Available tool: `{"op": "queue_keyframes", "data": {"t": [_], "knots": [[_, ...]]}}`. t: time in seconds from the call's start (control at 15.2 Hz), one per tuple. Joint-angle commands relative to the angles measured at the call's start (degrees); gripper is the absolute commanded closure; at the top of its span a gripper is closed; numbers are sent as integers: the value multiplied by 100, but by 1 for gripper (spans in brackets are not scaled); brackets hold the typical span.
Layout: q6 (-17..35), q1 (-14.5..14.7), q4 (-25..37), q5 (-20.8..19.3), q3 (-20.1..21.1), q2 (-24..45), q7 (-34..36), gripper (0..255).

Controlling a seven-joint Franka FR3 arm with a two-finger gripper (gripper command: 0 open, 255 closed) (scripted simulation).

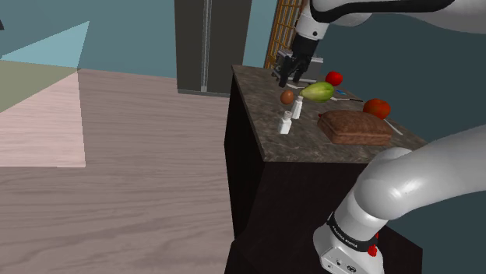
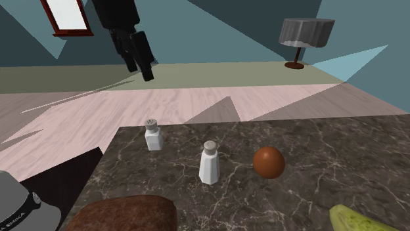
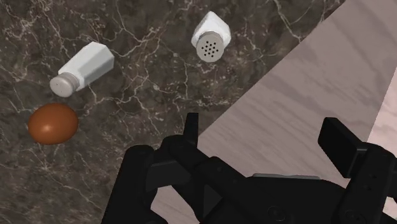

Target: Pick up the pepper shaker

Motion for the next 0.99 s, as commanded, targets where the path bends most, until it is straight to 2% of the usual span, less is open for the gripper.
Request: {"op": "queue_keyframes", "data": {"t": [0.0,0.46,0.92], "knots": [[118,-105,82,-97,-185,247,-134,0],[510,-419,448,-306,-773,1151,-548,0],[833,-704,1030,-308,-1340,2192,-1002,0]]}}
